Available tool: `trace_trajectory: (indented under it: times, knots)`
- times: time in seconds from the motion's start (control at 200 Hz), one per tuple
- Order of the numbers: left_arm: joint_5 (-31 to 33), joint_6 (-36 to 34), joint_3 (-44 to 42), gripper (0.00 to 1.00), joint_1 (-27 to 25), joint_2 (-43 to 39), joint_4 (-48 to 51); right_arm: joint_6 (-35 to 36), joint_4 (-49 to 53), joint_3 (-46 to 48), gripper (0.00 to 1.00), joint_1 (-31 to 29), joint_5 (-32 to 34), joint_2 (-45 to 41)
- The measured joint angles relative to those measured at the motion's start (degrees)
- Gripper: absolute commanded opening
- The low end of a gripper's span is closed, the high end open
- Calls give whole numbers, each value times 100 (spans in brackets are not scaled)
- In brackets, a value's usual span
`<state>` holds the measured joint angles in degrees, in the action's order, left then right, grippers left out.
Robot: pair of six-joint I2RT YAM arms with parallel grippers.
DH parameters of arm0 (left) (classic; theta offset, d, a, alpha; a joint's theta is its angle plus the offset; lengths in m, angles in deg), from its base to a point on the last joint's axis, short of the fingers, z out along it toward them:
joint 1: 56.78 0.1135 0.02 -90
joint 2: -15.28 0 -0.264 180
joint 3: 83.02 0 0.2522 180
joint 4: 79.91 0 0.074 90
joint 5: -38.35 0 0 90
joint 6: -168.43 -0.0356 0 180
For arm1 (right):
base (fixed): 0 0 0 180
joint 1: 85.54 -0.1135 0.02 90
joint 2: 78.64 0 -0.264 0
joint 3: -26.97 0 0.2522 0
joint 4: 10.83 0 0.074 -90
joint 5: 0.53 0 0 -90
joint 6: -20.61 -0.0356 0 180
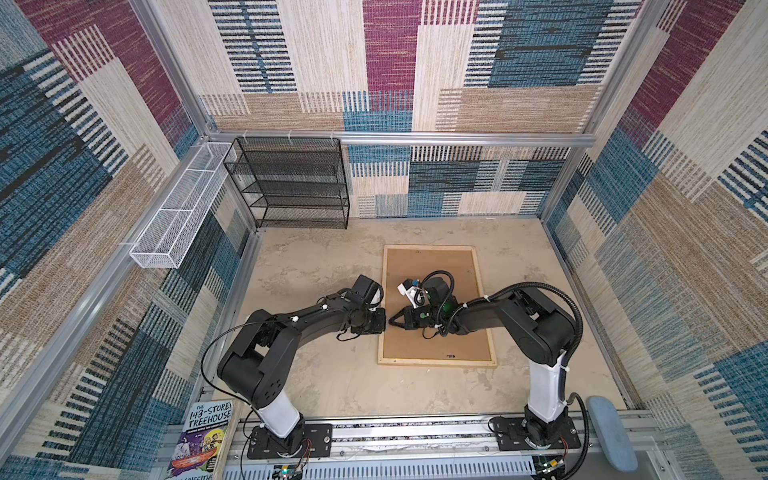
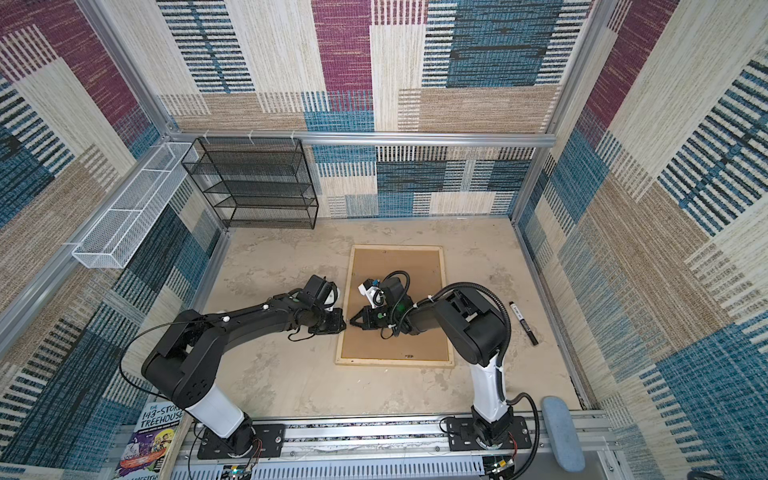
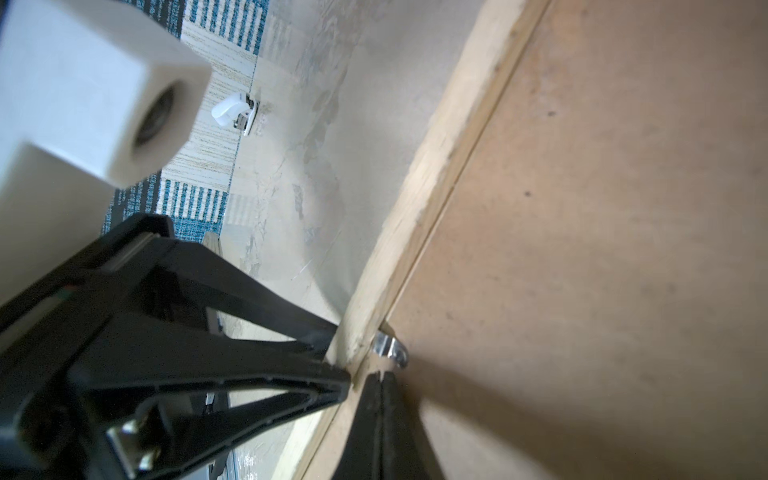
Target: Put the photo into the frame
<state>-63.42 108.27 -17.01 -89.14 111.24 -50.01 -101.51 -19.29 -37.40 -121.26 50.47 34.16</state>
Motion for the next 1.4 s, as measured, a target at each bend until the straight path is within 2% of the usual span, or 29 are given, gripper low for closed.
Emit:
trace_trajectory:
  times: [0.516, 0.651, 0.711, 0.821, 0.956, 1.061, 1.397]
  knots:
    - [-22, 2, 20, 1, 7, 22, 31, 87, 168, -361, 1, -131, -31, 251]
    - [129, 2, -17, 1, 24, 33, -219, 2, 44, -470, 1, -120, 107, 356]
    - [133, 2, -39, 1, 24, 33, -269, -15, 13, -474, 6, -116, 107, 363]
    - [142, 2, -63, 0, 24, 15, -299, -44, -90, -378, 30, -120, 205, 275]
    - [184, 2, -74, 0, 20, -7, -306, 9, -155, -120, 39, -39, 203, 7]
    - [227, 2, -94, 0, 9, -31, -328, 9, -190, -35, 44, 66, -33, -39]
    - [260, 2, -109, 0, 7, -52, -337, 72, -258, -361, 45, 118, -570, 315]
